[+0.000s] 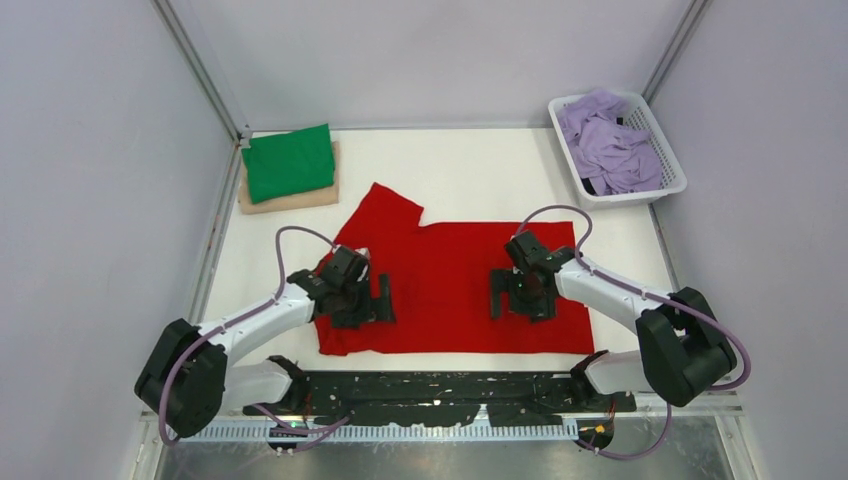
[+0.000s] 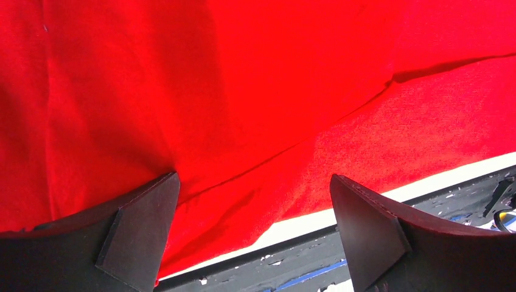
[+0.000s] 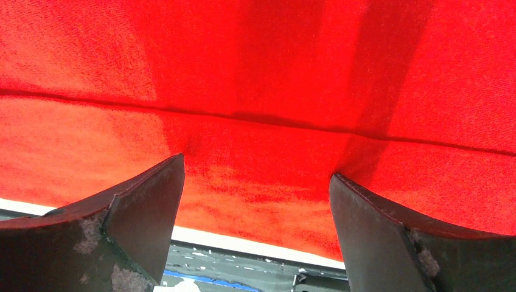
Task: Fold and stack the t-shirts
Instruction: Fold the flattened tshirt in 1/3 of the way, then grab the side of the flattened tshirt furthest away from the robot with both arms
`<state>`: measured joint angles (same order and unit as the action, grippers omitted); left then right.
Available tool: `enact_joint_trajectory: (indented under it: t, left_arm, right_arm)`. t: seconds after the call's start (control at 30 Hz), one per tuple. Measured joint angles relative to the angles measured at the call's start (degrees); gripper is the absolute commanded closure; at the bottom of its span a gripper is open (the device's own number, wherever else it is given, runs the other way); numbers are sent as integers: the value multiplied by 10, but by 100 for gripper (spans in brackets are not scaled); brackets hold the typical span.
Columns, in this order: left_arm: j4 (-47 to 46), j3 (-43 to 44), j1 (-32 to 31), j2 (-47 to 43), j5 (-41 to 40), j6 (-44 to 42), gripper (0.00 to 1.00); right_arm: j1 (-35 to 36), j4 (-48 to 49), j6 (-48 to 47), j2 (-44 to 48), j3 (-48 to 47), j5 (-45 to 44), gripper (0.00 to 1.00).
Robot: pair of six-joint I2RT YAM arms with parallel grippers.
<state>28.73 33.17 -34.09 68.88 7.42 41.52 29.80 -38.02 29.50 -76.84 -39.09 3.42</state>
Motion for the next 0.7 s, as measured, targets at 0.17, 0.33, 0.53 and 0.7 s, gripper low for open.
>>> enact_joint_trajectory:
  t: [0.17, 0.33, 0.53, 0.7]
  left_arm:
    - [21, -16, -13, -31, -15, 23, 0]
    - [52, -24, -16, -53, -20, 35, 0]
    - [77, -18, -16, -56, -28, 31, 0]
    - [130, 71, -15, -37, -49, 0, 0]
  right_arm:
    - [4, -22, 2, 1, 2, 5, 5]
    - [5, -34, 3, 6, 5, 9, 5]
    - [6, -41, -6, 12, 4, 12, 5]
    - [6, -50, -22, 45, -31, 0, 5]
